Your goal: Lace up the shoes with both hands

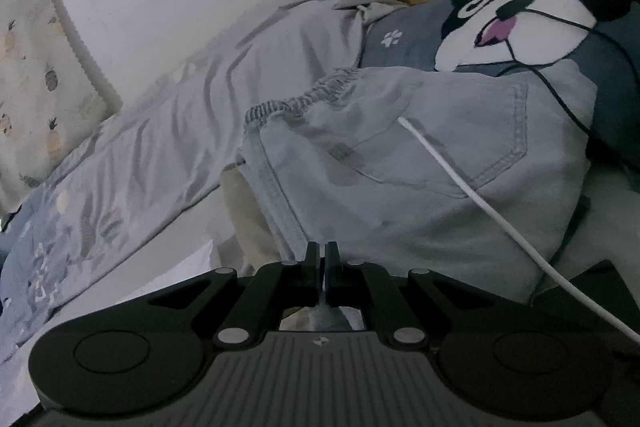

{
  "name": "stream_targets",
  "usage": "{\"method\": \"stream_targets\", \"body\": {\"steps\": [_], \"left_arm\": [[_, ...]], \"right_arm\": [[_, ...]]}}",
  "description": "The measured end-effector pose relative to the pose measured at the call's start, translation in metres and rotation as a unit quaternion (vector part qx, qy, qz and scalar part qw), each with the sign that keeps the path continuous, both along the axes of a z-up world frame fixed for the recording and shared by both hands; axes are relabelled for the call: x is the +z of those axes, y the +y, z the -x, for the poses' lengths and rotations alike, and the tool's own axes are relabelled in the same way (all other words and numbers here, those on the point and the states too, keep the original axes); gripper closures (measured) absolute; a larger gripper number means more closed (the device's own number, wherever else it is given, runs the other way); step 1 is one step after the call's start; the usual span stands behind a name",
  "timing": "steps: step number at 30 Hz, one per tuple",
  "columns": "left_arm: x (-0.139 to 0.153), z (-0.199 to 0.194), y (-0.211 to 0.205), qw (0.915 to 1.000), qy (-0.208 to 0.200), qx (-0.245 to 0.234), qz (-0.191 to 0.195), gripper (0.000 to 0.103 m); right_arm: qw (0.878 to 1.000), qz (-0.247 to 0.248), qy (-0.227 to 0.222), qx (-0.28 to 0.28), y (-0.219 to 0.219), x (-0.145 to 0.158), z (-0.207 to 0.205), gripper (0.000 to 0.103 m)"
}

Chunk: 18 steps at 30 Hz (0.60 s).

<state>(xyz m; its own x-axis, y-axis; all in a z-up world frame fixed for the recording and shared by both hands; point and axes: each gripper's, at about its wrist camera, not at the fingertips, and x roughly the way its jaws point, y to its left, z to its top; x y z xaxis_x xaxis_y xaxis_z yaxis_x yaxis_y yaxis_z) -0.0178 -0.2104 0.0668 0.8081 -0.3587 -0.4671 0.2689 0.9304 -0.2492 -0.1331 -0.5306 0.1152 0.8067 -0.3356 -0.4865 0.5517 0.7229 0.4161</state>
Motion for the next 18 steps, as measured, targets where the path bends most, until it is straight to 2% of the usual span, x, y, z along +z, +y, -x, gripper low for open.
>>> {"method": "stream_targets", "body": {"steps": [6, 9, 10, 13, 16, 18], "left_arm": [[-0.001, -0.001, 0.007, 0.9997, 0.011, 0.003, 0.023, 0.093], [-0.002, -0.003, 0.014, 0.9986, 0.026, 0.007, 0.045, 0.088], [-0.002, -0.004, 0.017, 0.9980, 0.031, 0.010, 0.054, 0.084], [-0.005, -0.008, 0.029, 0.9940, 0.053, 0.019, 0.094, 0.075], [-0.011, -0.014, 0.042, 0.9854, 0.083, 0.030, 0.146, 0.066], [-0.017, -0.018, 0.050, 0.9762, 0.105, 0.033, 0.187, 0.066]], "right_arm": [[1.000, -0.020, -0.007, -0.020, 0.000, -0.002, 0.002, 0.100], [0.999, -0.014, -0.014, -0.042, 0.002, 0.000, 0.005, 0.097], [0.998, -0.004, -0.015, -0.056, 0.004, 0.001, 0.006, 0.091], [0.996, 0.004, -0.021, -0.082, 0.006, 0.004, 0.008, 0.060], [0.997, -0.002, -0.029, -0.073, 0.011, 0.004, 0.005, 0.060], [0.998, -0.001, -0.033, -0.060, 0.017, 0.005, 0.001, 0.058]]}}
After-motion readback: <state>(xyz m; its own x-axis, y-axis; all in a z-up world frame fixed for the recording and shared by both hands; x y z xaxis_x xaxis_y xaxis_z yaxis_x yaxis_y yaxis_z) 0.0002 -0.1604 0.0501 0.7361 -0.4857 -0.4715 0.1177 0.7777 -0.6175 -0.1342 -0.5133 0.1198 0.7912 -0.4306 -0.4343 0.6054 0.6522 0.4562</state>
